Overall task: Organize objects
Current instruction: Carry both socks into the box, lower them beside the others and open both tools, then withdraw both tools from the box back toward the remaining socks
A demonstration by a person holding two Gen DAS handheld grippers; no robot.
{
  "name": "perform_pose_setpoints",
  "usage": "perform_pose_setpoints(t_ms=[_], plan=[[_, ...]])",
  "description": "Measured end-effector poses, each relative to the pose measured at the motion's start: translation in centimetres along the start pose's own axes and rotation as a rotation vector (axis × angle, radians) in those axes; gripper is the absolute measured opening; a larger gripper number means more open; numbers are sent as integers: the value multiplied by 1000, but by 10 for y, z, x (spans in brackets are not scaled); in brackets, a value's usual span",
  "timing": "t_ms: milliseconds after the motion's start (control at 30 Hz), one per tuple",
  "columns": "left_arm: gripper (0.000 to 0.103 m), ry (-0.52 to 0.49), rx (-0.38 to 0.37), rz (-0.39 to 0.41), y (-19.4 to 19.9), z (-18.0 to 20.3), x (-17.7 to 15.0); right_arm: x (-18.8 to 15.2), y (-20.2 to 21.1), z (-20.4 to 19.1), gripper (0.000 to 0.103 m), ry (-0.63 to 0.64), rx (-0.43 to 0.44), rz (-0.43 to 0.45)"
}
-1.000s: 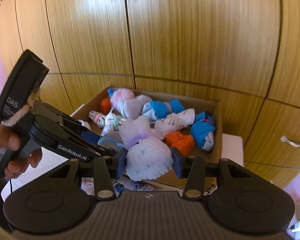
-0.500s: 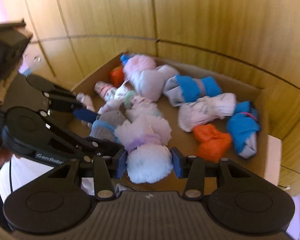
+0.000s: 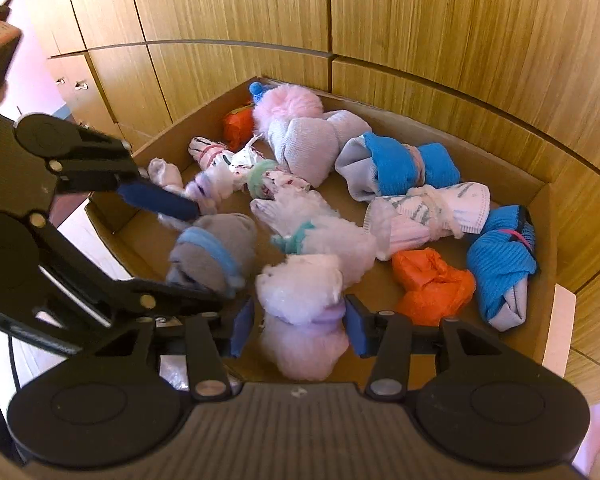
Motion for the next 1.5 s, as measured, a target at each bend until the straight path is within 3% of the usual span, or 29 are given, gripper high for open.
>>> perform_pose_setpoints(t_ms=[167, 333, 933, 1067, 1300, 1500], plan=[[82, -10, 31, 23, 10, 2, -4, 0, 1, -3, 48, 2, 4, -1], [82, 36, -8, 29, 16, -4, -3, 4, 0, -9, 50, 5, 0, -6], [84, 77, -5, 59, 41, -11, -14, 9, 12, -18, 57, 16, -37, 2], [85, 91, -8, 72, 47, -7, -15, 3, 25, -19, 64, 8, -49, 24], [88, 108, 2, 103, 64, 3, -22, -10, 45, -22, 64, -34, -53, 64], [90, 166, 26, 182, 89, 10, -42, -36, 80, -31, 69, -104, -82, 178]])
Point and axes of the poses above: each gripper's, at about its wrist camera, not at the fingertips, and y roughly against the way its jaws point, z to its right, x to its top, the point moved 1 cm from there along -y, roughly the way its jaws point, and after that the axes turned 4 degrees about -z, right-handed, at the moved point
